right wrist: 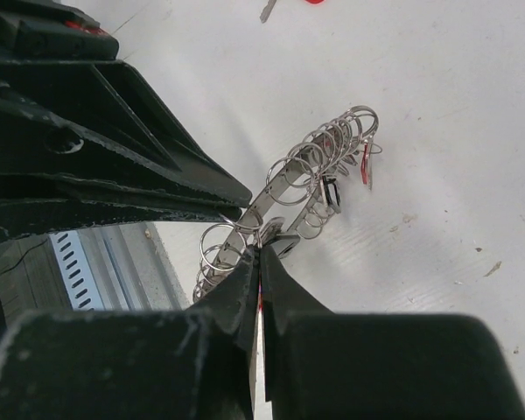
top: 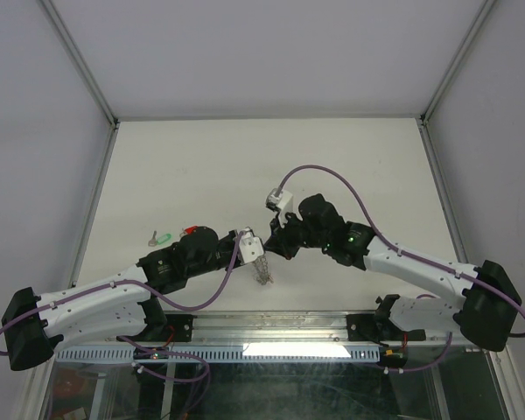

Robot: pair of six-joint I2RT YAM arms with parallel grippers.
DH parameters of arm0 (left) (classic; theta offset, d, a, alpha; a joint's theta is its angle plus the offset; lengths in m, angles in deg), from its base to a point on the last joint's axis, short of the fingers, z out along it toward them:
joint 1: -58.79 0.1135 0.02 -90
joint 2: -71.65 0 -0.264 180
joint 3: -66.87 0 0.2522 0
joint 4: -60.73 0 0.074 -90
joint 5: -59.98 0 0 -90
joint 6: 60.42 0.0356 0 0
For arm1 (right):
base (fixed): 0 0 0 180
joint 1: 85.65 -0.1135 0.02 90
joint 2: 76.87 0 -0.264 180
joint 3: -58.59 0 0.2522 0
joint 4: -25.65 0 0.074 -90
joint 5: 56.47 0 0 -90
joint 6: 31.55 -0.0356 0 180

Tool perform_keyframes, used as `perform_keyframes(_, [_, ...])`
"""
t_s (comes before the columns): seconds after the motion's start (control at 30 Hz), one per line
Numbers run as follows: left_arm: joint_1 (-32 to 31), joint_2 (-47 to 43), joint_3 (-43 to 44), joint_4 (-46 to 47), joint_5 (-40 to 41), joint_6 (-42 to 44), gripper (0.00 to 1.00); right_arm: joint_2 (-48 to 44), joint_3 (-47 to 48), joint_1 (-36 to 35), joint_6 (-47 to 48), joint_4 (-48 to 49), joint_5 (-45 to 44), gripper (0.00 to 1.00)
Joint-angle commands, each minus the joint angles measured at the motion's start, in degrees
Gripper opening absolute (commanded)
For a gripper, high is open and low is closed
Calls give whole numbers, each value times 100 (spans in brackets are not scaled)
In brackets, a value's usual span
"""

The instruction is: Put the keys on the keyring

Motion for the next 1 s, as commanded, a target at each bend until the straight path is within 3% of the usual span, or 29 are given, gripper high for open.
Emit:
perform_keyframes(0.0, [46, -71, 140, 489, -77, 39, 0, 26, 392, -10, -238, 84, -114, 0])
perform_keyframes(0.2, [46, -67, 153, 483, -90, 38, 0, 41, 432, -8, -263, 60, -78, 1])
perform_keyframes(0.7, [59, -186, 132, 619, -224, -136, 0, -1015, -78, -1, 536, 254, -624, 29])
perform_keyframes(0.97, [55, -385, 123, 915, -575, -581, 0, -1705, -657, -2, 1398, 910, -118, 28])
